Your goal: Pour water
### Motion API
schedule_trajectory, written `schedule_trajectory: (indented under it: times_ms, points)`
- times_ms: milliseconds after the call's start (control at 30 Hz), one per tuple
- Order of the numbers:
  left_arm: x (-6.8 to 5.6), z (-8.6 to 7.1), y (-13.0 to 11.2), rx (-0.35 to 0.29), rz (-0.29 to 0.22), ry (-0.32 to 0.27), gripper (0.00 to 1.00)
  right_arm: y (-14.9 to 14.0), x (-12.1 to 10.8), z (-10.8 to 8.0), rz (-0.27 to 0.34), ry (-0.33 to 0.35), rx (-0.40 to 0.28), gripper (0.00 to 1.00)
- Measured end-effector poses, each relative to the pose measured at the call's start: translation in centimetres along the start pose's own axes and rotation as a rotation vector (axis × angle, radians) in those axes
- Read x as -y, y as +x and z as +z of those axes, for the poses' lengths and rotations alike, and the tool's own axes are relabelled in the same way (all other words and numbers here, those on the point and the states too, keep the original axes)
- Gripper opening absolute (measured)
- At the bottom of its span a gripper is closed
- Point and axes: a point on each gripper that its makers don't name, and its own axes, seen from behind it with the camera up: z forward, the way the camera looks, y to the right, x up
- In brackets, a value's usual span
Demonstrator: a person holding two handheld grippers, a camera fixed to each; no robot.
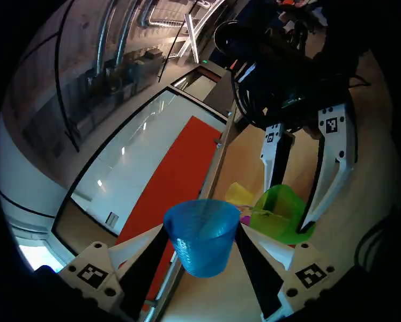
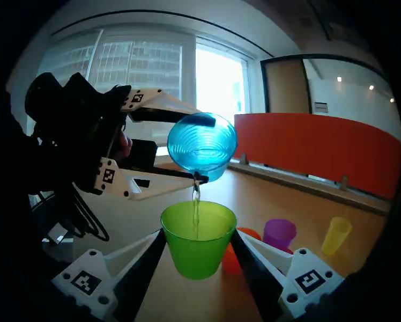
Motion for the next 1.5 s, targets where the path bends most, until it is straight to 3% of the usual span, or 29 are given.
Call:
schedule_trajectory:
  times_ms: [1500]
  points:
    - [0.2,0.3,1.1,-0.006,0.091,-0.004,0.85,0.0,-0.6,-0.4,0.001,-0.015,-0.012,0.9]
